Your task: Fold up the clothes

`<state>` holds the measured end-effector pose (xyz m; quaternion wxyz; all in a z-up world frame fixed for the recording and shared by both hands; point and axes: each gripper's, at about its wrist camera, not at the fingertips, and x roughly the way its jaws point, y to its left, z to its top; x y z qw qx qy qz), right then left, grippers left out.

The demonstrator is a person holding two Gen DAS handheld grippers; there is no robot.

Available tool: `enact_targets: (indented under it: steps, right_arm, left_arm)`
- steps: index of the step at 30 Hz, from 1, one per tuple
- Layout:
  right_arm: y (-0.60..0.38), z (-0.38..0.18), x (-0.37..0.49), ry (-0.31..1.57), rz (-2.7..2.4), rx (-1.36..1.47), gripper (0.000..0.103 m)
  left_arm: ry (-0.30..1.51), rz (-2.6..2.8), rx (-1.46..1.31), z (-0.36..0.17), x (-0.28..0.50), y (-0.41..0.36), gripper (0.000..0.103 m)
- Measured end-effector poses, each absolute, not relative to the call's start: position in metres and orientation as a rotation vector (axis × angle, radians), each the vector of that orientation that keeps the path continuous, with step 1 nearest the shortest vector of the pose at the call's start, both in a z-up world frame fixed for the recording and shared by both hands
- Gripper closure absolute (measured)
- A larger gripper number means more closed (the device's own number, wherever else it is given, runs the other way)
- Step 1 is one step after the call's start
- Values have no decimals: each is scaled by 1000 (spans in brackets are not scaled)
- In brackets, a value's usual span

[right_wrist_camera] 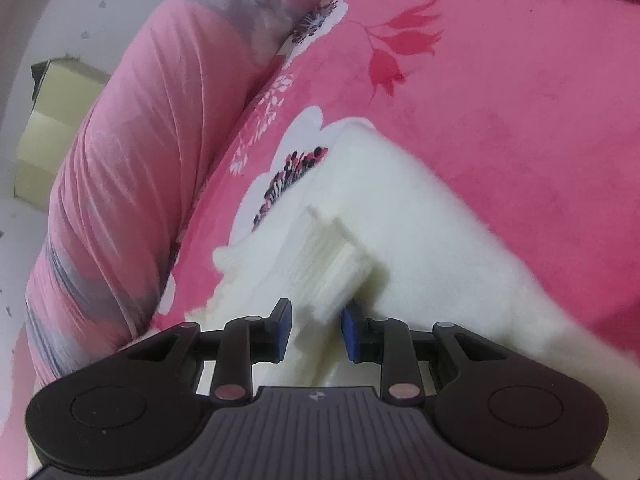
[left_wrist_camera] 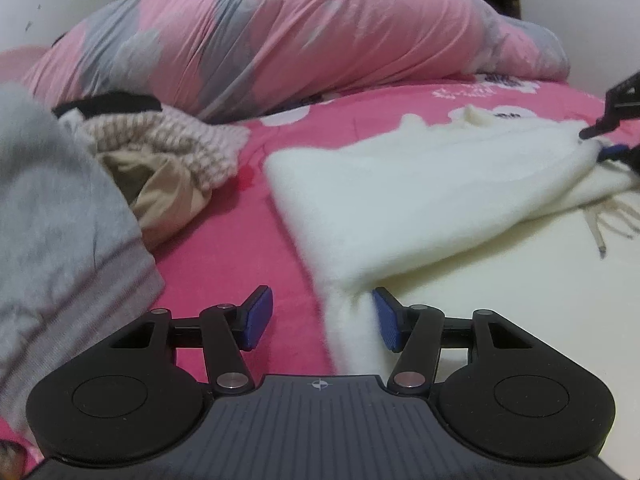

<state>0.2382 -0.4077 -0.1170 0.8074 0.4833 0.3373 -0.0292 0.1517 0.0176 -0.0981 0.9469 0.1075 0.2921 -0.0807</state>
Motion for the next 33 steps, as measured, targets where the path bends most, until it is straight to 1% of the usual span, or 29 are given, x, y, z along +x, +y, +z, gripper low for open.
enact_targets:
  steps: [1,2,4,6,8,11,16,17,20,22,24,27,28,30,32,33]
  right_arm:
    - [-408,-118,240,719,-60,1040,79]
    - [-408,-116,241,716,-60,1035,92]
    - [-407,-108,239,694,-47,1009,95]
    - [-408,-90,230,601,-3,982,96]
    - [-411,-69,216,503,23,943,96]
    - [-424,-68,197,426,-25,899,97]
    - [-449,-122,191,551,-104,1010,96]
    - [-451,-120,189,537,-87,1021,96]
    - [-449,-96,188,420,15,982,97]
    - [-445,-85,194,404,30,907,96]
    - [-445,-91,201,452,13,868,96]
    - [-452,-127,215,639,-37,872,96]
    - [-459,-134,210,625,-15,937,96]
    - [-469,-131,205,630,-7,1004,92]
    - [-474,-116,199,621,-55,966,84]
    - [-475,-106,195,610,-94,924,83]
  left_arm:
    - [595,-163,214,-99,152,18,47]
    - [594,-160,214,-100,152,18,47]
    - [592,-155,221,-101,151,16,47]
    - [589,-149,233,-99,151,14,47]
    - [587,-146,248,-99,150,11,47]
    - [583,-153,263,-99,149,8,47]
    - [589,-161,271,-99,150,7,47]
    - [593,-163,267,-99,150,7,47]
    - [606,-166,242,-99,153,10,47]
    - [609,-166,236,-99,153,10,47]
    - [607,-163,234,-100,152,10,47]
    - [610,-164,224,-100,152,11,47]
    - [612,-165,219,-100,152,11,47]
    - [615,-170,207,-100,153,13,47]
    - [616,-174,195,-100,153,15,47]
    - [616,-175,190,-100,153,16,46]
